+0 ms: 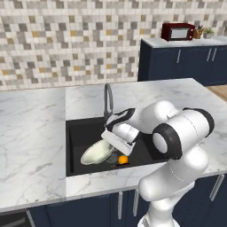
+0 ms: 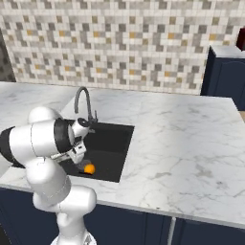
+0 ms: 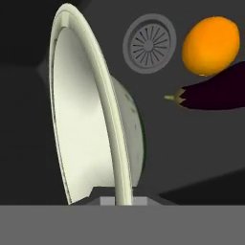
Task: Dump the orange and eggplant from the bowl so the bowl can be washed. Place the bowl in the sink after clearing the leftovers.
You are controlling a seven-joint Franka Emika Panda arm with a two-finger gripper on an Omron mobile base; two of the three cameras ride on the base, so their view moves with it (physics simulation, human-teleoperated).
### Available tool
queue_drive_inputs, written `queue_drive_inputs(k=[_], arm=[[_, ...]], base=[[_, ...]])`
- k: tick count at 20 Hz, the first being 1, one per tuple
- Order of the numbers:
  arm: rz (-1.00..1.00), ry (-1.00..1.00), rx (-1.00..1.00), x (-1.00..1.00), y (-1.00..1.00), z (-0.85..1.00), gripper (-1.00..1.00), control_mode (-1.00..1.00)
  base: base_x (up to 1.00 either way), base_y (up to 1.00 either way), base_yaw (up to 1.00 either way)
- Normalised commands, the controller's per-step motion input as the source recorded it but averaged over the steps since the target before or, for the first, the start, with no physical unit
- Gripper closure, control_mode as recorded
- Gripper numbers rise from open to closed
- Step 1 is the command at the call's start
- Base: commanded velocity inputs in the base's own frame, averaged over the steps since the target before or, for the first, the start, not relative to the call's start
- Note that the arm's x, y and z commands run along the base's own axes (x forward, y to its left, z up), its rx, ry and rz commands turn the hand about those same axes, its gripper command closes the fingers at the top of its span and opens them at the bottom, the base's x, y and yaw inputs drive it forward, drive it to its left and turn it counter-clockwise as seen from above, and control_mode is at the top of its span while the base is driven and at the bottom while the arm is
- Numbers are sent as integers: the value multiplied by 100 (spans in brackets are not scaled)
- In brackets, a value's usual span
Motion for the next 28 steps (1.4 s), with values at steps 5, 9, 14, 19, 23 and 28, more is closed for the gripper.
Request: queue_drive_inputs(k=[5, 9, 14, 19, 23, 28], arm=[[0, 2, -7, 12, 29, -57, 100, -100], [0, 2, -14, 15, 18, -67, 100, -100], [-1, 3, -23, 13, 0, -73, 100, -100], [-2, -1, -10, 18, 4, -3, -100, -100], [-11, -30, -6, -24, 6, 93, -100, -100], [-7, -43, -5, -45, 0, 100, -100, -100]], base=[[0, 0, 0], [0, 0, 0], [0, 0, 0], [0, 0, 0], [0, 0, 0], [0, 0, 0]])
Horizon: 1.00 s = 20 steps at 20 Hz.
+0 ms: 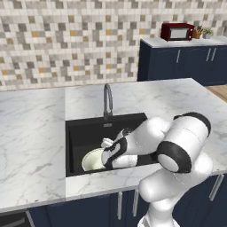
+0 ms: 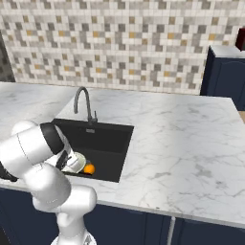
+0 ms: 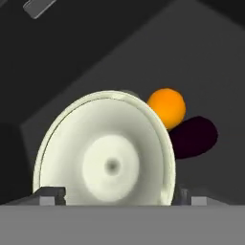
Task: Dump the orange and eggplant from the bowl so the bowl can be washed. Place the bowl in the sink after clearing the leftovers.
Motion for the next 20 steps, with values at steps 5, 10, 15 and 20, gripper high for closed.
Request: queue_drive_inputs(k=[5, 10, 15, 20], arm=[[-3, -41, -6, -50, 5, 100, -100, -100], [0, -42, -11, -54, 19, 100, -100, -100], [0, -44, -14, -69, 32, 100, -100, -100], [2, -28, -4, -42, 10, 30, -100, -100]], base=[[0, 0, 0], [0, 0, 0], [0, 0, 0], [0, 0, 0]])
